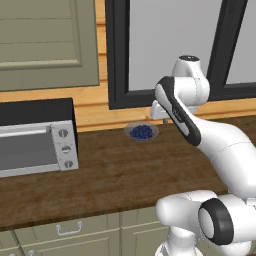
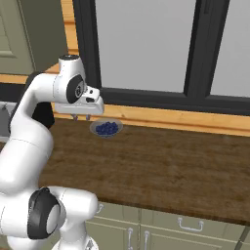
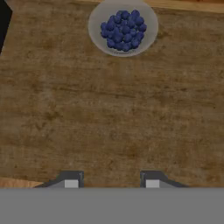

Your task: Take a straw from the drawer in front and place it inside the glass cup on the dining counter.

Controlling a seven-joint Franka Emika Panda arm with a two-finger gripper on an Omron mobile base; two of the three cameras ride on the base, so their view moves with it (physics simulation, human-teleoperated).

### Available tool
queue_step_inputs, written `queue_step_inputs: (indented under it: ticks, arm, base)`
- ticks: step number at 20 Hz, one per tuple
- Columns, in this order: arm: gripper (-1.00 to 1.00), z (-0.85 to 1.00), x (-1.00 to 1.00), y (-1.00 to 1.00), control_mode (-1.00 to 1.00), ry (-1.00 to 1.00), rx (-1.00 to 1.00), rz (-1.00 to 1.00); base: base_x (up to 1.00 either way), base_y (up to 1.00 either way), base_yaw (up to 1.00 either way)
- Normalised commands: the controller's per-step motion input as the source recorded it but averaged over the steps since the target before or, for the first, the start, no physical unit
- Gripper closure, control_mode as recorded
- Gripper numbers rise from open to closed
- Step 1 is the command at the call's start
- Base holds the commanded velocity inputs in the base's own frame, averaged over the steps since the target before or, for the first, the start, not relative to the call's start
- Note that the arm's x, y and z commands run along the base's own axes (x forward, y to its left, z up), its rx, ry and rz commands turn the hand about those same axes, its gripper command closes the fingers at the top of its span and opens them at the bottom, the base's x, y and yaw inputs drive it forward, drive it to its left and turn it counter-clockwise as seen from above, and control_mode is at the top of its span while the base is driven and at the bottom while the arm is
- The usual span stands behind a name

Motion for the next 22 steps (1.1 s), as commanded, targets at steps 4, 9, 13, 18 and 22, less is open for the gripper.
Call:
queue_step_inputs:
  ticks: [4,9,13,18,22]
  arm:
    - [-1.0,-0.19,-0.35,0.0,-1.0,0.05,-0.08,0.01]
    - [-1.0,-0.65,-0.76,0.0,-1.0,0.04,-0.11,0.0]
    - [-1.0,-0.79,-0.76,0.0,-1.0,0.0,-0.03,0.0]
    - [-1.0,-0.68,-0.67,0.0,-1.0,0.0,0.0,0.0]
    - [-1.0,-0.56,-0.48,-0.01,-1.0,0.0,0.0,-0.01]
  base:
    - [0.0,0.0,0.0]
    - [0.0,0.0,0.0]
    - [0.0,0.0,0.0]
    - [0.0,0.0,0.0]
    - [0.0,0.0,0.0]
